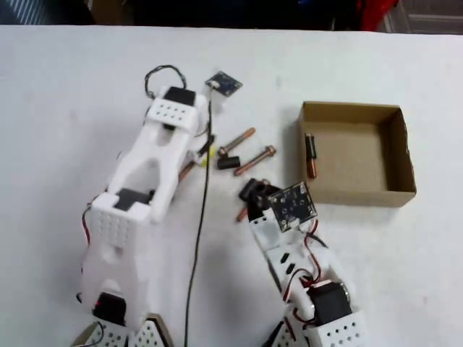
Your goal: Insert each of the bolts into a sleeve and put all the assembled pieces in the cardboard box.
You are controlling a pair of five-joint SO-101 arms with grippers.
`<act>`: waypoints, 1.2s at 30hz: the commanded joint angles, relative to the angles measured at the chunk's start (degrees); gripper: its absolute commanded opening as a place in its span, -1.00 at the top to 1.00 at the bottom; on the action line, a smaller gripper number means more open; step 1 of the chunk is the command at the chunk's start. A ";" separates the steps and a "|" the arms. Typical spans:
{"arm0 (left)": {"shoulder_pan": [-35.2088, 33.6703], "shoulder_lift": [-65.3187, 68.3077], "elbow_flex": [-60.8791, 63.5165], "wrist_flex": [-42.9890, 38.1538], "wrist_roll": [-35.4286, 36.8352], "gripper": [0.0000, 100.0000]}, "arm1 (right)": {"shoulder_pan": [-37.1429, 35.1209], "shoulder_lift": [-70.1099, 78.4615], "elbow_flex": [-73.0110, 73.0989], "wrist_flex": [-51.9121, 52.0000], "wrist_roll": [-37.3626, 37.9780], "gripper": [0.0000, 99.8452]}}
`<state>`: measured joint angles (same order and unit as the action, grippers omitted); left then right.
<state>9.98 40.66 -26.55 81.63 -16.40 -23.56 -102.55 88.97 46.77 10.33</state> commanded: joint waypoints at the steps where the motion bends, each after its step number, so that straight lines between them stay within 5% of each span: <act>1: 0.31 0.84 -4.75 0.44 -0.35 0.70 | 0.75 -0.57 -0.53 -1.45 0.18 0.97; 16: 0.04 7.43 -8.79 0.44 -0.35 0.70 | 0.75 -0.57 -0.53 -1.36 0.35 0.97; 21: 0.04 7.43 -8.88 0.44 -0.35 0.97 | 0.75 -0.57 -0.53 -1.27 0.44 0.97; 36: -0.13 0.66 -10.46 1.14 0.09 0.95 | 0.22 -0.57 0.97 -1.63 0.09 0.97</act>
<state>10.15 47.96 -33.93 81.71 -16.31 -23.56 -102.55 90.46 46.59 10.33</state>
